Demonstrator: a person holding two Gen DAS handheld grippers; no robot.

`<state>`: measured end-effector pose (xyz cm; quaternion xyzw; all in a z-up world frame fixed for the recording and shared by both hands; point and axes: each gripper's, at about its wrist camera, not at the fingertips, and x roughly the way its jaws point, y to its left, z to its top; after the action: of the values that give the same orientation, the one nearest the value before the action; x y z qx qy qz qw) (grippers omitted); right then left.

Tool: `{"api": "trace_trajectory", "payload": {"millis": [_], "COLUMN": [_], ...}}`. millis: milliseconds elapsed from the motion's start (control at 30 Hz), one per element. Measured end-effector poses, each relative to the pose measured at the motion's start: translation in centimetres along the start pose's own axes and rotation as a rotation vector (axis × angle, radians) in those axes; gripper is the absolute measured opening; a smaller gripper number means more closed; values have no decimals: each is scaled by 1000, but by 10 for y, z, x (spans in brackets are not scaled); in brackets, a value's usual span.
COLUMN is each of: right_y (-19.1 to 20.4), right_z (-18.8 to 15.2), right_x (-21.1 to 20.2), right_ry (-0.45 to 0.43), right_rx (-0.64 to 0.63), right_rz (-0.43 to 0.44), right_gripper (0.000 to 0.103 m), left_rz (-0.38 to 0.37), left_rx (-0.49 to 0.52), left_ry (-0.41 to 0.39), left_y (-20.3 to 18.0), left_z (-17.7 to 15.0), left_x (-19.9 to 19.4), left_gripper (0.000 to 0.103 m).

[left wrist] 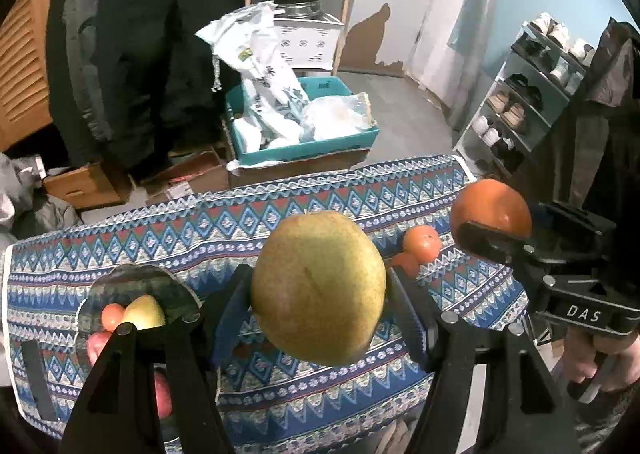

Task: Organize fruits
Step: 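Lift the pear and orange with both tools and carry them toward the bowl, then lower the yellow pear and orange into the glass bowl and open both tools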

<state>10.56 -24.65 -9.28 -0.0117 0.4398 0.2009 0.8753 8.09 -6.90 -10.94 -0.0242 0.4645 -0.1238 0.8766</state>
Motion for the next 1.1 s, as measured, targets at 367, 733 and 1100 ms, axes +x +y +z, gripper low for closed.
{"api": "trace_trajectory", "payload": {"millis": [367,733,1100], "right_y": [39,80,123], "right_z": [-3,4,18], "right_x": [21,48,80], "right_ry": [48,97,132], "right_rx": [-51,-72,-110], "right_rz": [68,138,196], "right_gripper": [65,65,65], "left_rz": [19,46,79], "left_rx": [-68,-157,-225], "left_ry": [-6,20,42], "left_y": [45,100,146], "left_z": [-23,-50,-74], "left_x": [-12,-9,-1], "left_gripper": [70,69,69]}}
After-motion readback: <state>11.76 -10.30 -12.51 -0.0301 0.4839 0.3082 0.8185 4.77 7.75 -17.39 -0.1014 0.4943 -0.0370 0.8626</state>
